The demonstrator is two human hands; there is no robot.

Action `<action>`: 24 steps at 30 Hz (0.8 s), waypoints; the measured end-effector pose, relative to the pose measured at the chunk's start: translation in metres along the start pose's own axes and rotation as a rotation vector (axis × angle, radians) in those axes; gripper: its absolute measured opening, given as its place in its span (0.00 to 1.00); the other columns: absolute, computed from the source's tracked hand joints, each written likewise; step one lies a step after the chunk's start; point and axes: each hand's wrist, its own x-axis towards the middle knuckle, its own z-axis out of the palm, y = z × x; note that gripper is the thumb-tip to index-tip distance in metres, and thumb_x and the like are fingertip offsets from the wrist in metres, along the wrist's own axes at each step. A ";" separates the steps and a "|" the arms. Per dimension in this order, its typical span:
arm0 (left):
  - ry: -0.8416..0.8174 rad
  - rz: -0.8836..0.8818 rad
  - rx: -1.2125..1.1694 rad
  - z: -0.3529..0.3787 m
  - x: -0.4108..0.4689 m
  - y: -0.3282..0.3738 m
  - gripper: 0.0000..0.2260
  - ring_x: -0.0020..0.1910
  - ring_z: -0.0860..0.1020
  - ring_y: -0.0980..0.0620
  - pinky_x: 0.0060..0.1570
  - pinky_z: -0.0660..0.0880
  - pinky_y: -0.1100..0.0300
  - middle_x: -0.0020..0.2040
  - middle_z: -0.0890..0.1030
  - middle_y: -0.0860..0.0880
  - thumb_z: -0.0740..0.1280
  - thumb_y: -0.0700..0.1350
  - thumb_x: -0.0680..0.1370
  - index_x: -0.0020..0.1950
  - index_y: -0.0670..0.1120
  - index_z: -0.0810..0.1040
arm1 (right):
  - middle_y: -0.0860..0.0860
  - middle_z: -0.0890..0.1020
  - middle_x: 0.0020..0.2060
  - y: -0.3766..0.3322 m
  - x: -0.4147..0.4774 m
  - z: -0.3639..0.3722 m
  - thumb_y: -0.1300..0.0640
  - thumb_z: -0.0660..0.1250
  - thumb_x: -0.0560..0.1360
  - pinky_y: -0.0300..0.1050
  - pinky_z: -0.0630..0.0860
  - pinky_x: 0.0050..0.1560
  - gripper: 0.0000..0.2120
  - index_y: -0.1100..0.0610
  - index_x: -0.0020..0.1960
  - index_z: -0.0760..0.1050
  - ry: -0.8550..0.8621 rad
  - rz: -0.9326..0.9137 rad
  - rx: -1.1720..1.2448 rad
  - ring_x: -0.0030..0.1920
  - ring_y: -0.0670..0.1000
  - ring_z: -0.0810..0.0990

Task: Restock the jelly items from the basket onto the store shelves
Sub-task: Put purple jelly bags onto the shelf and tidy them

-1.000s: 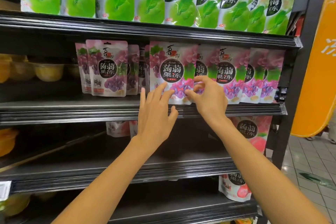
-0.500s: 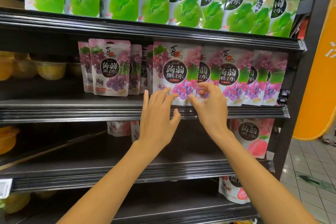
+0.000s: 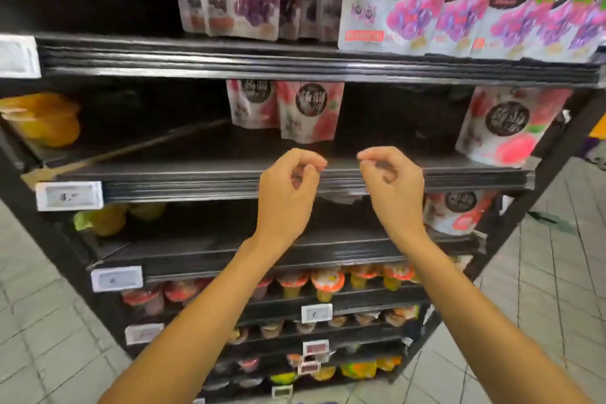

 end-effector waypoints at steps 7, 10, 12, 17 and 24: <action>-0.057 -0.457 0.074 -0.049 -0.150 -0.132 0.10 0.42 0.80 0.57 0.42 0.73 0.66 0.43 0.83 0.56 0.63 0.34 0.78 0.45 0.46 0.82 | 0.46 0.83 0.35 0.077 -0.162 0.051 0.61 0.68 0.76 0.43 0.75 0.32 0.10 0.47 0.43 0.81 -0.222 0.456 -0.025 0.30 0.47 0.77; -0.075 -0.686 0.121 -0.064 -0.222 -0.186 0.09 0.39 0.79 0.50 0.42 0.74 0.60 0.42 0.84 0.49 0.64 0.35 0.78 0.45 0.44 0.82 | 0.43 0.82 0.33 0.116 -0.227 0.066 0.64 0.68 0.76 0.36 0.75 0.32 0.12 0.49 0.40 0.81 -0.306 0.654 -0.043 0.29 0.42 0.77; -0.087 -0.822 0.111 -0.071 -0.270 -0.216 0.08 0.36 0.77 0.54 0.38 0.72 0.68 0.43 0.83 0.45 0.64 0.34 0.78 0.45 0.41 0.81 | 0.48 0.81 0.31 0.146 -0.267 0.075 0.64 0.68 0.77 0.37 0.74 0.31 0.09 0.55 0.40 0.81 -0.362 0.790 -0.066 0.28 0.42 0.76; -0.121 -1.150 0.111 -0.075 -0.383 -0.290 0.06 0.42 0.74 0.49 0.42 0.71 0.60 0.39 0.78 0.37 0.63 0.30 0.78 0.44 0.34 0.79 | 0.55 0.82 0.40 0.234 -0.362 0.095 0.65 0.67 0.76 0.46 0.77 0.46 0.07 0.56 0.42 0.80 -0.560 1.065 -0.201 0.42 0.51 0.79; -0.218 -1.405 0.350 -0.054 -0.524 -0.411 0.11 0.47 0.81 0.44 0.44 0.72 0.58 0.48 0.84 0.42 0.64 0.47 0.78 0.47 0.40 0.82 | 0.43 0.81 0.33 0.366 -0.479 0.118 0.70 0.66 0.77 0.29 0.75 0.38 0.08 0.59 0.44 0.79 -0.680 1.223 -0.307 0.33 0.37 0.79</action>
